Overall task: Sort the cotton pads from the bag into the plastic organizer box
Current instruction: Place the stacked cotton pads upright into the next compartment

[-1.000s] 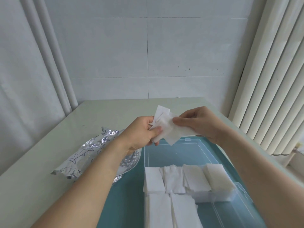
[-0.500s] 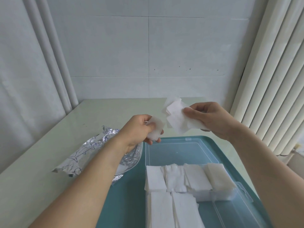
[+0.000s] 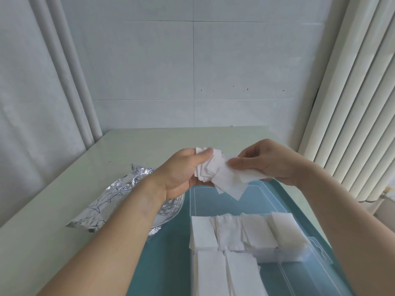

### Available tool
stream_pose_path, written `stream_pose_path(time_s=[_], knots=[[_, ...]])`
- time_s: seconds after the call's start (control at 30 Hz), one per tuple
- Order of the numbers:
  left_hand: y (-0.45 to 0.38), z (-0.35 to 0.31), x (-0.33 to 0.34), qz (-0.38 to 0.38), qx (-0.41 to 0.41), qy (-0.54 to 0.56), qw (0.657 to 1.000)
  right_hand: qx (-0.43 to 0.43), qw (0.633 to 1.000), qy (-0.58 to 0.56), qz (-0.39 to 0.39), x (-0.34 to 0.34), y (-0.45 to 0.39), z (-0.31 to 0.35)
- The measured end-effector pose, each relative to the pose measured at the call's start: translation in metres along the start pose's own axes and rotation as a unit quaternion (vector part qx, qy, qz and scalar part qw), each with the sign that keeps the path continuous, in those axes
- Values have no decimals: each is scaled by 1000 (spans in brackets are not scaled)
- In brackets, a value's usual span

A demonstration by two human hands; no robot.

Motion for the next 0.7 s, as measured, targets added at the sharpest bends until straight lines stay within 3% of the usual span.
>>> stream_pose_path(time_s=[0.33,0.5,0.7], knots=[[-2,4,2,-146,16,13,989,39,993,-101,-38,15,-8,-7],[-1,3,1,-185,9,84,979,60,985,-145,-74,16,-14,-15],[-3,5,-4,-243,-17,167,955,62,970,-229,-52,17,-16,-15]])
Point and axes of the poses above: each hand's wrist, its own y-axis away from the middle knuckle, its own x-axis out of the palm, z = x × y, the point moved 3 cm from there along -y, towards the middle knuckle, and after that the axes turned 4 degrees about -z, right-handed, at the moved point
